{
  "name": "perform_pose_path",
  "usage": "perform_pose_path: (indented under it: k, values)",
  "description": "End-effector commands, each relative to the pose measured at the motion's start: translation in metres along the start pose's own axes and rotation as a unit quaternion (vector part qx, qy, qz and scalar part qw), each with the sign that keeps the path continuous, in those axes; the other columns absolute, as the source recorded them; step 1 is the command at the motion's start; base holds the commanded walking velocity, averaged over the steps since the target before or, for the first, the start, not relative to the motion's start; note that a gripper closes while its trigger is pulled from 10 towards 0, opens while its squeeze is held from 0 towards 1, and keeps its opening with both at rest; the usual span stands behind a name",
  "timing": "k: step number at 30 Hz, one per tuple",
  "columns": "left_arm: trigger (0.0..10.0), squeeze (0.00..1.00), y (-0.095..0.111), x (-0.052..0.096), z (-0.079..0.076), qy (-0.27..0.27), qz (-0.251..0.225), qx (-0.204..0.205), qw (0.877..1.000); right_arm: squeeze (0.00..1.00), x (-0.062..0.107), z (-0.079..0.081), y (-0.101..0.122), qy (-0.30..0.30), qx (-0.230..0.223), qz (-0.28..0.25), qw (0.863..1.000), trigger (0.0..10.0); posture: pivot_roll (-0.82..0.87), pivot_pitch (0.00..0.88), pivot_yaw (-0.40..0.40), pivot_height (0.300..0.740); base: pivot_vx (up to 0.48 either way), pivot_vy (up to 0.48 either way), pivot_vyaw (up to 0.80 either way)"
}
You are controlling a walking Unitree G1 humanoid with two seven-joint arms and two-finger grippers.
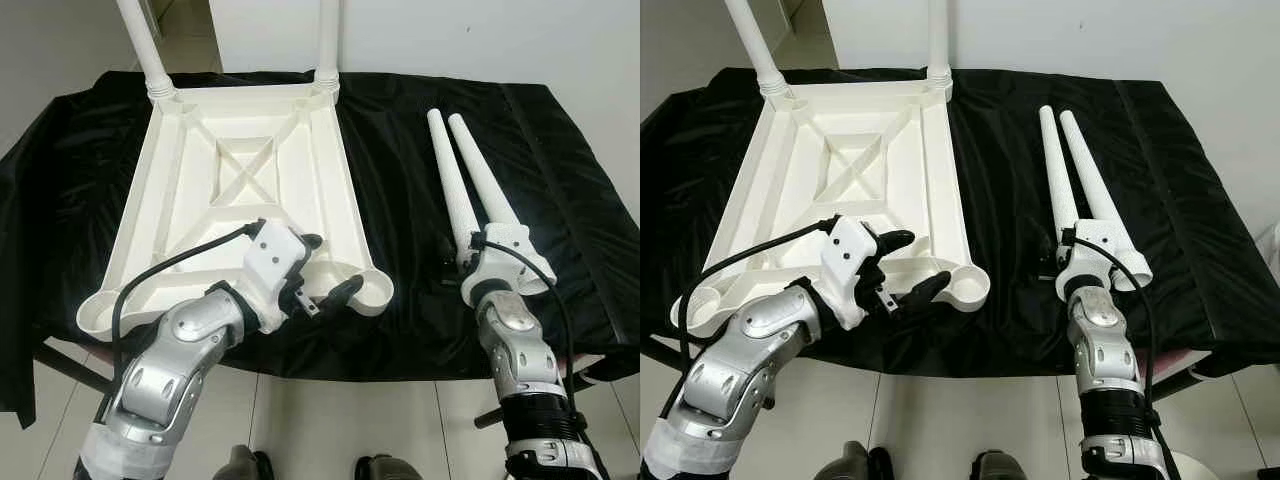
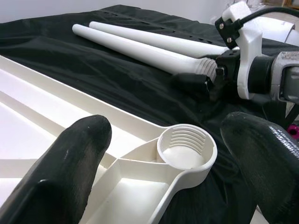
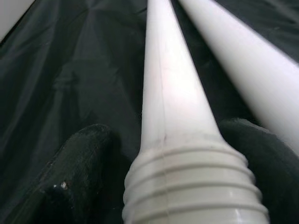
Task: Building children table
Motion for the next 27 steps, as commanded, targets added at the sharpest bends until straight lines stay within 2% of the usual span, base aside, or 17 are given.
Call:
perform_pose_path:
  k: [1,7,10,11,15,16,27]
  values:
    - [10.0,0.0,-0.001,0.004,0.012,0.055,0.008,-0.003,0.998,0.0,0.001,0.001,-0.01,0.005,-0.005,0.021,1.0,10.0,-0.15,0.142,0.039,0.74,0.0,0.0,0.0]
    - [10.0,0.0,0.0,0.004,0.012,0.057,0.008,-0.006,0.998,0.0,0.001,0.0,-0.013,0.004,-0.002,0.025,1.0,10.0,-0.15,0.14,0.037,0.74,0.0,0.0,0.0]
    - [10.0,0.0,0.0,0.003,0.013,0.059,0.006,-0.008,0.998,0.0,0.006,0.007,-0.02,0.016,-0.009,0.036,0.999,10.0,-0.15,0.14,0.034,0.74,0.0,0.0,0.0]
    - [10.0,0.0,0.001,0.003,0.013,0.061,0.005,-0.008,0.998,0.0,0.007,0.01,-0.024,0.023,-0.025,0.046,0.998,4.7,-0.15,0.142,0.033,0.74,0.0,0.0,0.0]
    - [10.0,0.0,0.001,0.003,0.013,0.062,0.003,-0.009,0.998,0.0,0.008,0.012,-0.026,0.029,-0.038,0.055,0.997,4.7,-0.15,0.142,0.033,0.74,0.0,0.0,0.0]
    - [10.0,0.0,0.003,0.003,0.014,0.064,0.001,-0.011,0.998,0.0,0.009,0.014,-0.025,0.034,-0.043,0.055,0.997,0.0,-0.15,0.143,0.031,0.74,0.0,0.0,0.0]
    - [10.0,0.0,0.002,0.003,0.016,0.072,0.003,-0.008,0.997,0.0,0.009,0.011,-0.013,0.014,-0.068,0.014,0.997,0.0,-0.15,0.14,0.028,0.74,0.0,0.0,0.0]
Point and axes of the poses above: a point about 5 cm out from each wrist's last joint towards the gripper, its own x axis pointing back from the gripper into the wrist, its own y axis along the axis of the wrist's last joint, z = x × y, the point moved 5 cm from there along -x, pointing out of the wrist towards the gripper, and after that the axes turned 2 degrees about -x, right-handed, at the moved point
